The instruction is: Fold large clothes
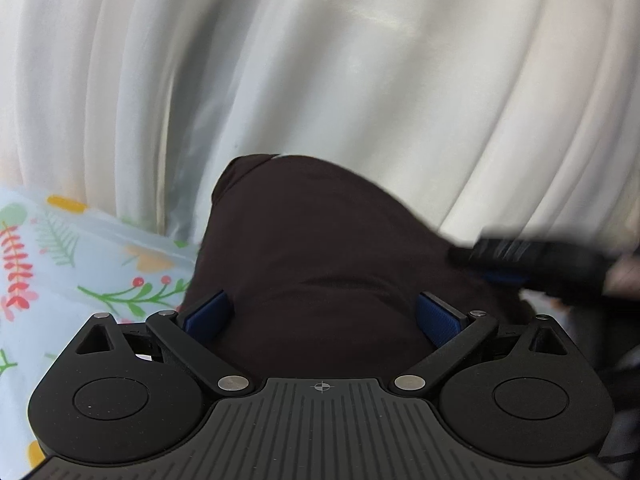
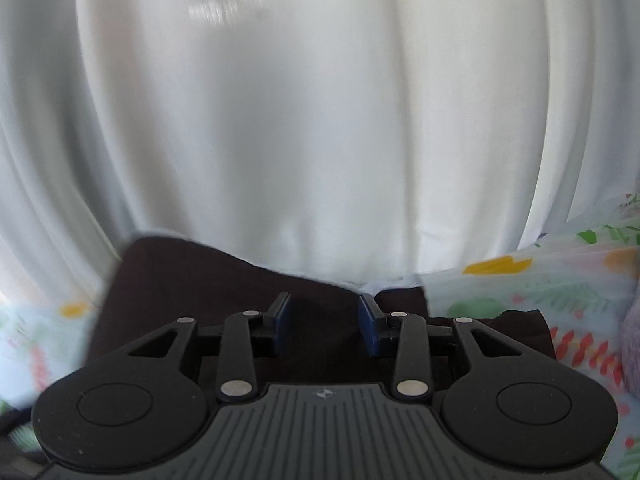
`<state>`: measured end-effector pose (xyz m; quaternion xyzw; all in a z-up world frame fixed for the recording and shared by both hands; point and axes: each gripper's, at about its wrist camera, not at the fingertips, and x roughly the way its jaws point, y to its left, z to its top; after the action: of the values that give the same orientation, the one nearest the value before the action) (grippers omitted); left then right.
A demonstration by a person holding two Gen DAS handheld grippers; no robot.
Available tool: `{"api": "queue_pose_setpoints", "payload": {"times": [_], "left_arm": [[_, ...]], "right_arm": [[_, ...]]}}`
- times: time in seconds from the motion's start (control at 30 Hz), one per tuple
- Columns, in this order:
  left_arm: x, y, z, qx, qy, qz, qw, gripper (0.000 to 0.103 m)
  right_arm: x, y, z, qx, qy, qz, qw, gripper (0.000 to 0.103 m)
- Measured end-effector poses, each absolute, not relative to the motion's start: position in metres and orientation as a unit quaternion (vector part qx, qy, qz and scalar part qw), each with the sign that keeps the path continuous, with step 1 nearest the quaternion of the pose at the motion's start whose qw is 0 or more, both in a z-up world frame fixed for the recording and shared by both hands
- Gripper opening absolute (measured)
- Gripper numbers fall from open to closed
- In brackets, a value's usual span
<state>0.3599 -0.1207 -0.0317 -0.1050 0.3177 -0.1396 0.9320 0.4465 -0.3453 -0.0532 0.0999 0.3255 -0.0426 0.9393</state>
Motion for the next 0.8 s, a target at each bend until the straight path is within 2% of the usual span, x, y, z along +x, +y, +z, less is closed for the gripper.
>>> {"api": "queue_pose_setpoints", "payload": {"times": [0.07, 0.23, 0.37, 0.47, 0.6, 0.8], "left_arm": [[0.378, -0.124, -0.018, -0.096, 0.339, -0.132, 0.927, 0.101], [0.425, -0.151, -0.001, -0.05, 0.288, -0.129, 0.948, 0.101], [0.478, -0.178, -0.034, -0.014, 0.408, -0.121, 0.905, 0.1], [0.482, -0.187, -0.05, 0.005, 0.407, -0.106, 0.907, 0.103], [0.486, -0.18, -0.066, -0.022, 0.406, -0.096, 0.909, 0.103], [0.467, -0.159, -0.04, -0.051, 0.386, -0.121, 0.913, 0.103]], "right_arm": [[0.445, -0.351, -0.062, 0.114, 0.317, -0.045, 0.941, 0.035], [0.446, -0.348, -0.073, 0.097, 0.31, -0.049, 0.945, 0.035], [0.451, -0.36, -0.085, 0.126, 0.315, -0.045, 0.94, 0.035], [0.454, -0.361, -0.093, 0.125, 0.309, -0.047, 0.942, 0.035], [0.451, -0.363, -0.091, 0.135, 0.299, -0.044, 0.944, 0.035], [0.4, -0.383, -0.063, 0.202, 0.265, -0.023, 0.943, 0.037]]}}
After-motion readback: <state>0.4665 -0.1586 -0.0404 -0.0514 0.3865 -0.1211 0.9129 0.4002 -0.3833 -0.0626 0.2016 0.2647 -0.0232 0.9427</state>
